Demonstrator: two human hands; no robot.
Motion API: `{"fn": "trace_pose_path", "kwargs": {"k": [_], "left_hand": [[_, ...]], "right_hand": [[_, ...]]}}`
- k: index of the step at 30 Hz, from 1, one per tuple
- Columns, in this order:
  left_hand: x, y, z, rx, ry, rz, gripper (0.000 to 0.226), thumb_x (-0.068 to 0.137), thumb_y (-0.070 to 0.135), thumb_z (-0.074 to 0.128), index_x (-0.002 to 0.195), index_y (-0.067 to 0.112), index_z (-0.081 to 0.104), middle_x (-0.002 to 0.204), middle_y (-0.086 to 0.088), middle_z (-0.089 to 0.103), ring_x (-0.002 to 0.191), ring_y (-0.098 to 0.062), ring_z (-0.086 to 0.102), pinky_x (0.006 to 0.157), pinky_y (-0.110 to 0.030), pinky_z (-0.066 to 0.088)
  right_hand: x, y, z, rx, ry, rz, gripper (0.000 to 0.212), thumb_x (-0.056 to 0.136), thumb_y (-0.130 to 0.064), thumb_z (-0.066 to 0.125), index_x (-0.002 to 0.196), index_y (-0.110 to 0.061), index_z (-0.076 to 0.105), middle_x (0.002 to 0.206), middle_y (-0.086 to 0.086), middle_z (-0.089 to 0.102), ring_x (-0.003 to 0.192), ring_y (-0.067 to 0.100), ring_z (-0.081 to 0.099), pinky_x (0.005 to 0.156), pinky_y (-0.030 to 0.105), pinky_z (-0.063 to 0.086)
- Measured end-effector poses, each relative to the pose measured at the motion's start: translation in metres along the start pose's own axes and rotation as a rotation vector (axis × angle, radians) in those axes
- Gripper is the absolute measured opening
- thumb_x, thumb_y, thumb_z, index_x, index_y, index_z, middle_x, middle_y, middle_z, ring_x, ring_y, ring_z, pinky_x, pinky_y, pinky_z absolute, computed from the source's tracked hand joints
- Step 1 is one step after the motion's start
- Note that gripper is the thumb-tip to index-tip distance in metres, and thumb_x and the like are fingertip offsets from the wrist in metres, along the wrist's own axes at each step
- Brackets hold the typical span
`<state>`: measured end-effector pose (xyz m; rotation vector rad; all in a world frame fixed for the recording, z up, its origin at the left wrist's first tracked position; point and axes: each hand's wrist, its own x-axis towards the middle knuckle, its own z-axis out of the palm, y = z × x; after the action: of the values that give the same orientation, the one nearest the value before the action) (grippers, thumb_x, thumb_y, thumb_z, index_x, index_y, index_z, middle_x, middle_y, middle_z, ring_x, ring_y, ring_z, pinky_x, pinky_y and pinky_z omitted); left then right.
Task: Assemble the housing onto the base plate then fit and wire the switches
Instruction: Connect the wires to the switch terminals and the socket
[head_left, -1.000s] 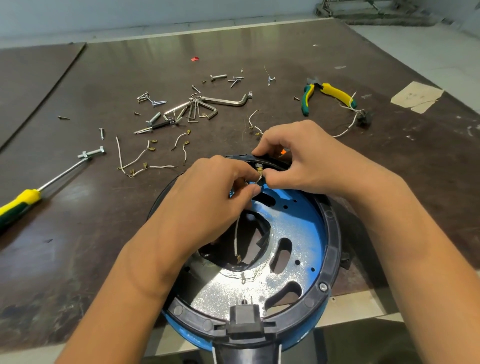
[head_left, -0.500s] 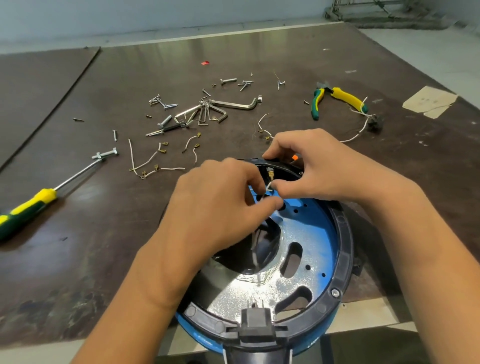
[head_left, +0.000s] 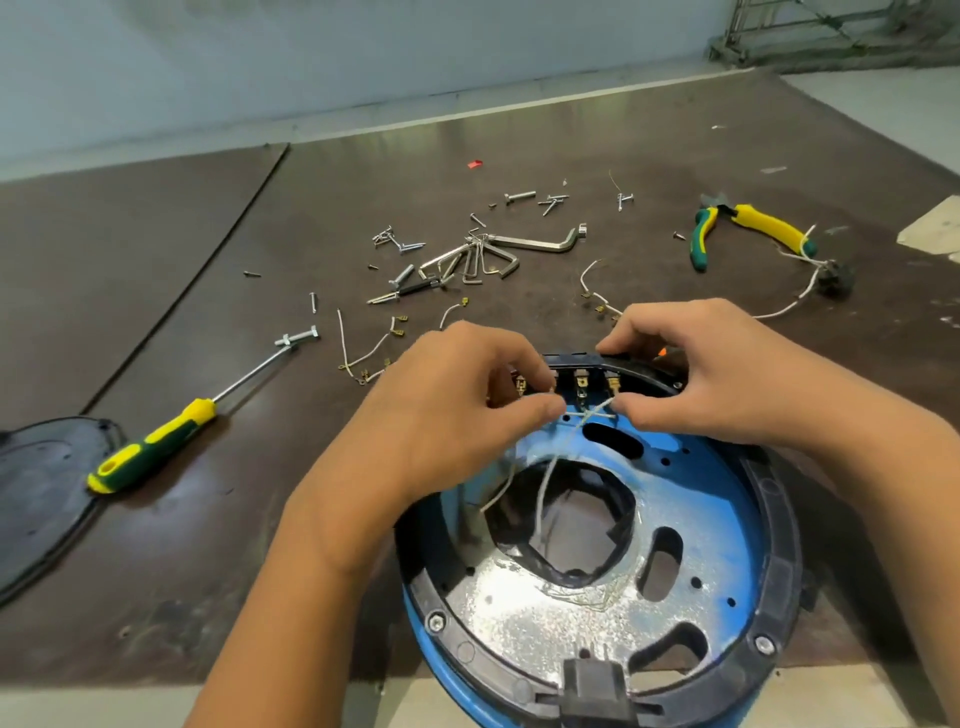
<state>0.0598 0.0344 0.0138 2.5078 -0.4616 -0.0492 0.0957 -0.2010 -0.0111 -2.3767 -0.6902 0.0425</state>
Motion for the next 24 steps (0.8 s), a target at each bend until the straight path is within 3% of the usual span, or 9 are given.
{"fn": "trace_pose_path", "kwargs": {"k": [3, 5, 7, 9, 11, 13, 18, 20, 24], "left_hand": [[0.006, -0.025, -0.006, -0.209, 0.263, -0.005, 0.021, 0.086, 0.044, 0.063, 0.079, 0.026, 0.071, 0.055, 0.004, 0.064, 0.050, -0.012, 0.060, 0.058, -0.030, 0.050], [0.010, -0.051, -0.006, -0.273, 0.547, -0.151, 0.022, 0.088, 0.038, 0.063, 0.075, 0.022, 0.072, 0.052, 0.002, 0.063, 0.049, -0.016, 0.058, 0.059, -0.031, 0.050], [0.011, -0.082, -0.002, -0.191, 0.706, -0.372, 0.023, 0.089, 0.037, 0.061, 0.075, 0.023, 0.072, 0.059, 0.003, 0.068, 0.061, -0.020, 0.066, 0.069, -0.040, 0.057], [0.010, -0.108, 0.003, -0.050, 0.634, -0.542, 0.019, 0.090, 0.039, 0.058, 0.080, 0.029, 0.070, 0.072, 0.008, 0.072, 0.077, -0.019, 0.069, 0.078, -0.042, 0.056], [0.010, -0.123, 0.007, 0.026, 0.532, -0.572, 0.010, 0.089, 0.039, 0.059, 0.088, 0.036, 0.068, 0.085, 0.015, 0.072, 0.088, -0.016, 0.067, 0.082, -0.039, 0.054], [0.013, -0.126, 0.009, 0.124, 0.473, -0.500, 0.013, 0.088, 0.033, 0.062, 0.099, 0.041, 0.066, 0.096, 0.015, 0.067, 0.096, -0.015, 0.062, 0.080, -0.035, 0.050], [0.027, -0.121, 0.026, 0.269, 0.250, -0.167, 0.039, 0.088, 0.003, 0.059, 0.119, 0.026, 0.066, 0.128, 0.008, 0.059, 0.111, -0.021, 0.049, 0.094, -0.038, 0.044], [0.030, -0.119, 0.030, 0.349, 0.202, -0.156, 0.039, 0.091, 0.006, 0.059, 0.121, 0.030, 0.065, 0.128, 0.009, 0.060, 0.110, -0.021, 0.049, 0.093, -0.039, 0.046], [0.030, -0.121, 0.026, 0.339, 0.232, -0.193, 0.026, 0.092, 0.011, 0.062, 0.106, 0.030, 0.073, 0.112, 0.005, 0.066, 0.103, -0.025, 0.056, 0.088, -0.044, 0.049]], "right_hand": [[-0.001, 0.003, 0.001, 0.015, 0.007, -0.011, 0.031, 0.070, -0.035, 0.077, 0.099, -0.033, 0.067, 0.090, -0.017, 0.070, 0.086, -0.002, 0.064, 0.075, 0.014, 0.049], [-0.001, 0.004, 0.002, 0.015, 0.018, -0.024, 0.031, 0.069, -0.038, 0.076, 0.098, -0.034, 0.067, 0.089, -0.018, 0.070, 0.086, -0.002, 0.064, 0.076, 0.013, 0.049], [0.000, 0.005, 0.002, 0.023, 0.021, -0.034, 0.030, 0.069, -0.040, 0.075, 0.097, -0.036, 0.066, 0.088, -0.020, 0.070, 0.086, -0.003, 0.065, 0.077, 0.012, 0.049], [0.001, 0.006, 0.002, 0.039, 0.012, -0.044, 0.028, 0.070, -0.040, 0.076, 0.096, -0.037, 0.066, 0.091, -0.022, 0.068, 0.085, -0.002, 0.066, 0.076, 0.014, 0.050], [0.001, 0.008, 0.002, 0.050, 0.003, -0.055, 0.028, 0.071, -0.039, 0.076, 0.096, -0.038, 0.065, 0.093, -0.023, 0.068, 0.084, 0.000, 0.067, 0.074, 0.018, 0.052], [0.001, 0.009, 0.002, 0.059, -0.001, -0.063, 0.028, 0.072, -0.038, 0.076, 0.097, -0.039, 0.064, 0.092, -0.021, 0.069, 0.084, 0.002, 0.068, 0.073, 0.020, 0.053], [0.001, 0.009, 0.004, 0.062, -0.011, -0.063, 0.032, 0.071, -0.042, 0.076, 0.099, -0.040, 0.062, 0.092, -0.019, 0.068, 0.084, 0.004, 0.067, 0.072, 0.023, 0.054], [0.001, 0.010, 0.005, 0.056, -0.020, -0.055, 0.034, 0.070, -0.044, 0.076, 0.100, -0.042, 0.061, 0.093, -0.022, 0.067, 0.085, 0.001, 0.066, 0.071, 0.022, 0.054], [0.002, 0.010, 0.005, 0.052, -0.031, -0.037, 0.035, 0.070, -0.046, 0.076, 0.101, -0.044, 0.060, 0.094, -0.024, 0.065, 0.087, -0.001, 0.065, 0.073, 0.018, 0.050]]}}
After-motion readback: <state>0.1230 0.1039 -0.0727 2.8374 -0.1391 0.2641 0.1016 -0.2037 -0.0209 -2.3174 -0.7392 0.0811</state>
